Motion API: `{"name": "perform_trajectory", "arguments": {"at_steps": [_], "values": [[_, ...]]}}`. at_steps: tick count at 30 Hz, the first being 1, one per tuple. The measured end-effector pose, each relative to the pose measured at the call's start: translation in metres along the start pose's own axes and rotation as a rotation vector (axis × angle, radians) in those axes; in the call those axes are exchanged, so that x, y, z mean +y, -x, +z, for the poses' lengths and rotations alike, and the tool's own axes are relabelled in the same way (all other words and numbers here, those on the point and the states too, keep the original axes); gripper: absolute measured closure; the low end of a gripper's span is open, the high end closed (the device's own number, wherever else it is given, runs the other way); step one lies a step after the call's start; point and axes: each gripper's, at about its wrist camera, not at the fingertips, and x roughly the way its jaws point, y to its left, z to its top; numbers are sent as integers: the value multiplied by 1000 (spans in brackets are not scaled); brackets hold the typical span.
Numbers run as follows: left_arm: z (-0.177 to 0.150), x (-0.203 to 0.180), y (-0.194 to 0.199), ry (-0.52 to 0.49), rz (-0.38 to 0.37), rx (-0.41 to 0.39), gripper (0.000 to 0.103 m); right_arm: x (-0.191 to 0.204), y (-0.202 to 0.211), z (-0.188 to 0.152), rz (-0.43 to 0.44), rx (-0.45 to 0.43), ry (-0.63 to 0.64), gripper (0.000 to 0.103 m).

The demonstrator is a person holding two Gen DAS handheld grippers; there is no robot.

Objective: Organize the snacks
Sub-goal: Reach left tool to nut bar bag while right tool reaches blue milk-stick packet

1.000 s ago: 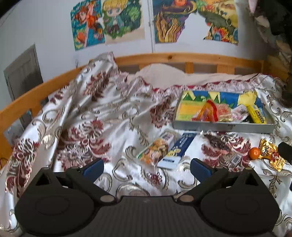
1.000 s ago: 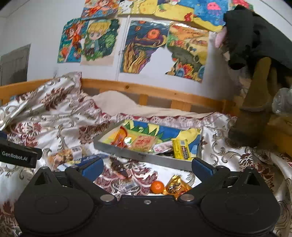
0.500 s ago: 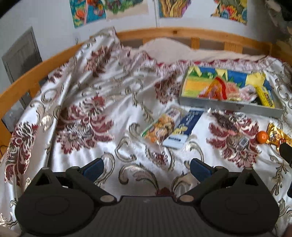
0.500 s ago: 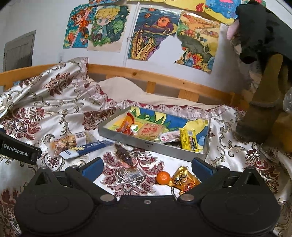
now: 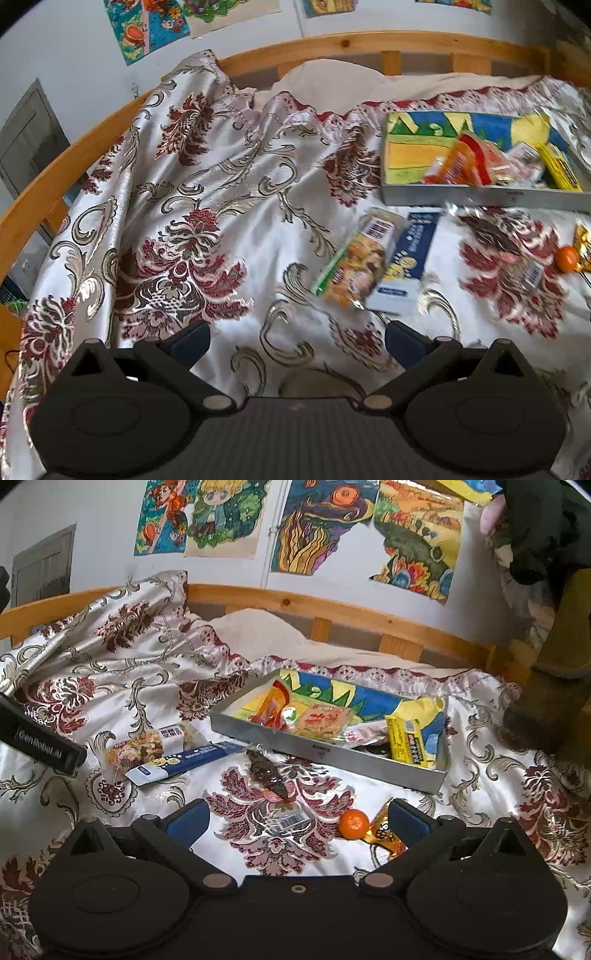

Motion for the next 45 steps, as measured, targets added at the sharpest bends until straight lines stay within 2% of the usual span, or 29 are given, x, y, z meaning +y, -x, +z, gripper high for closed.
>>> {"name": "perform_trajectory", "arguments": {"at_steps": [11, 15, 18, 22, 26, 33, 36, 40, 45], "values": [[27, 47, -52, 133, -121, 131, 0, 28, -22, 5, 62, -25, 54, 1], [31, 62, -69, 205, -206, 176, 1, 45, -34, 11, 105, -22, 58, 1], [34, 68, -73, 255, -247, 169, 1, 63, -45, 15, 114, -34, 74, 1], [38, 68, -75, 248, -321, 138, 1, 85, -69, 20, 117, -12, 80, 1], [42, 70, -81, 272, -367, 127, 1, 102, -94, 26, 103, 15, 36, 1], [43, 73, -103, 348, -412, 146, 1, 134, -134, 29, 26, 70, 35, 1], [43, 69, -107, 345, -428, 153, 1, 138, -145, 22, -1, 101, 57, 1], [42, 63, -108, 301, -428, 153, 1, 131, -144, 18, -21, 100, 74, 1], [37, 54, -111, 236, -424, 173, 1, 112, -129, 14, -55, 56, 188, 1]]}}
